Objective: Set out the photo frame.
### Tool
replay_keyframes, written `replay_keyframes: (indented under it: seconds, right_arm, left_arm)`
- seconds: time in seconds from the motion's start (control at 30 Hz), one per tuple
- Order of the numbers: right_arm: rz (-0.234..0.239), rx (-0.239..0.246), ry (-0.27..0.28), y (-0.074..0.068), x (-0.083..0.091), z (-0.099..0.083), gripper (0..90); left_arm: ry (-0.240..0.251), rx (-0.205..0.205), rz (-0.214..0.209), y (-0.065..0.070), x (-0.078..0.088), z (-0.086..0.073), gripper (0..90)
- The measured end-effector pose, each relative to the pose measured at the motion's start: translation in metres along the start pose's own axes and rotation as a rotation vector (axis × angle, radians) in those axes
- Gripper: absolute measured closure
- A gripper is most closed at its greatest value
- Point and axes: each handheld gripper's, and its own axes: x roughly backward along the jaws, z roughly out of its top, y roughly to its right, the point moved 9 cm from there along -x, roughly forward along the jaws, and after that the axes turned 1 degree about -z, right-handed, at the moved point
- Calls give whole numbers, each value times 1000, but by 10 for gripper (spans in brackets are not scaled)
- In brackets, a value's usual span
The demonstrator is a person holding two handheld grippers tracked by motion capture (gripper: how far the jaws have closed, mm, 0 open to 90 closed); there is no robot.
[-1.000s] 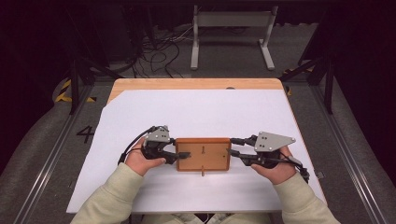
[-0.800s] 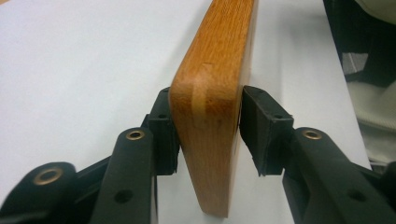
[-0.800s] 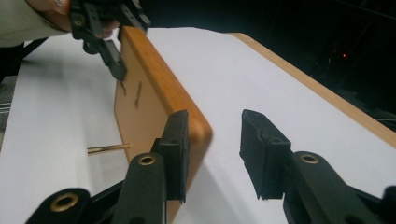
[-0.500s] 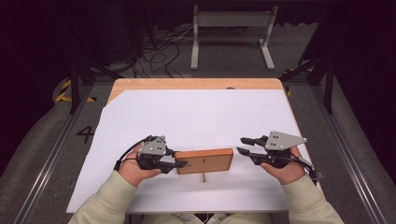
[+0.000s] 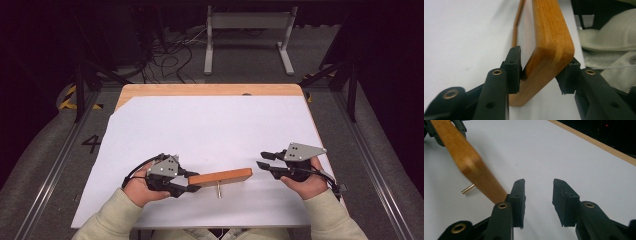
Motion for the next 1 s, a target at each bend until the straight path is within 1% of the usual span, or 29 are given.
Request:
replay_keyframes:
  seconds: [0.17, 0.27, 0.37, 0.4, 0.47, 0.53, 0.6, 0.63, 0.67, 0.7, 0.8, 0.87, 1.0]
  right_arm:
    - [5, -1, -8, -1, -2, -3, 627]
    - [8, -2, -12, -1, -3, -4, 626]
    - [12, -5, -14, -3, -3, -4, 619]
    - [12, -6, -14, -3, -4, -4, 618]
    - [17, -8, -17, -3, -4, -5, 619]
    - [23, -11, -22, -4, -5, -7, 624]
    - [32, -21, -41, -5, -6, -10, 668]
    - [32, -21, -41, -5, -6, -10, 668]
    - [34, -34, -62, -5, -7, -13, 699]
    - [41, -48, -94, -5, -8, -17, 755]
    - [75, -68, -133, -10, -10, -23, 821]
    - [95, -70, -154, -13, -12, -27, 847]
    - [141, -65, -203, -21, -20, -35, 880]
  left_arm:
    - [4, -9, -28, 7, -1, -1, 548]
    - [3, 1, -41, 9, -1, -2, 524]
    - [22, 30, -58, 12, 1, -2, 467]
    - [35, 24, -53, 11, 3, -2, 440]
    - [53, 25, -66, 15, 7, -1, 404]
    - [69, 24, -68, 18, 11, 0, 374]
    - [93, 19, -65, 19, 14, 0, 350]
    - [93, 19, -65, 19, 14, 0, 337]
    - [97, 19, -54, 19, 16, -1, 337]
    - [104, 22, -46, 19, 18, -1, 329]
    - [134, 45, -23, 16, 27, -1, 321]
    - [152, 72, -20, 14, 32, 0, 312]
    - [192, 97, 9, 5, 39, 1, 305]
